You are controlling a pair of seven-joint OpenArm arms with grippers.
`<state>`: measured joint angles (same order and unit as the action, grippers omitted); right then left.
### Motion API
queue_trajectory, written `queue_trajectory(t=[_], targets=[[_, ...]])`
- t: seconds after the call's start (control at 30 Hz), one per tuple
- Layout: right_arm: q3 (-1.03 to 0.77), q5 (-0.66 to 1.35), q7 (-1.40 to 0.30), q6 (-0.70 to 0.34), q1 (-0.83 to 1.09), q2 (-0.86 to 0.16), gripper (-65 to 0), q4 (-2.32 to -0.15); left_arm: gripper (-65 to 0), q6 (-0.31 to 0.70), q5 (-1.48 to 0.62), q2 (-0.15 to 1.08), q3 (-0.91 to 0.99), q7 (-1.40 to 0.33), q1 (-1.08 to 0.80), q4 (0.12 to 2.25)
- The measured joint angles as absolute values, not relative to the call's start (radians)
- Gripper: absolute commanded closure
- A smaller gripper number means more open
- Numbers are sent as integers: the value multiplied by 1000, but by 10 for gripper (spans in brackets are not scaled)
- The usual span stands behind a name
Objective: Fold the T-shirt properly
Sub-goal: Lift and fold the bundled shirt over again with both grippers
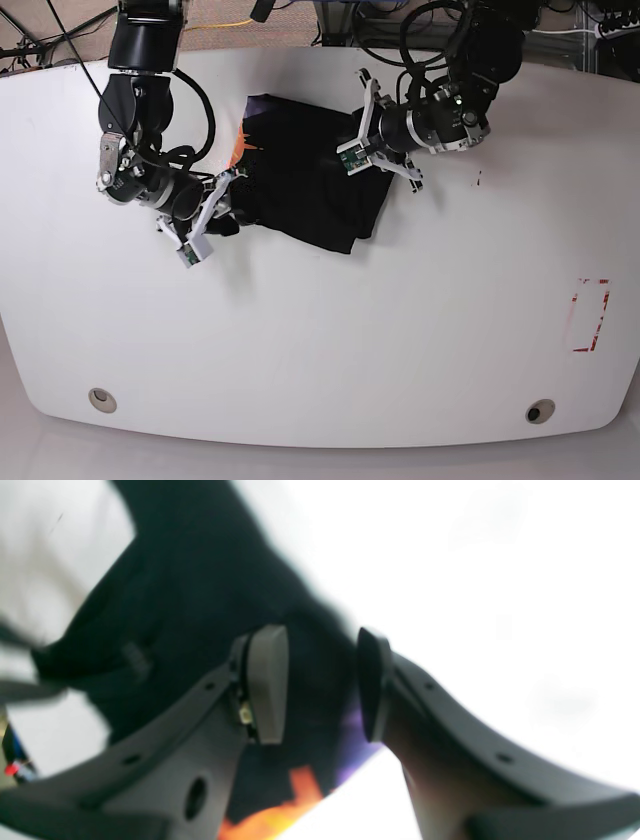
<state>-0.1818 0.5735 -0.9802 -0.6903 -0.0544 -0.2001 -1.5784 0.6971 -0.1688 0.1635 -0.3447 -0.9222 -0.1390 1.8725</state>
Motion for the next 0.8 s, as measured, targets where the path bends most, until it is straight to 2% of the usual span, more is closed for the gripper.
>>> queue_trajectory(t=[0.23,0.5,0.8], targets=[[-117,557,-841,-685,-73,-271,-224,-1365,-110,697,-135,159,-342,-830,-96,1723],[-93,570,-799,-688,23,-313,-224,-1455,-110,701,-151,195,-342,-789,61,1570],[10,574,-804,-691,102,-251,-222,-1554,-110,693,-135,224,-334,-799,231,1435]])
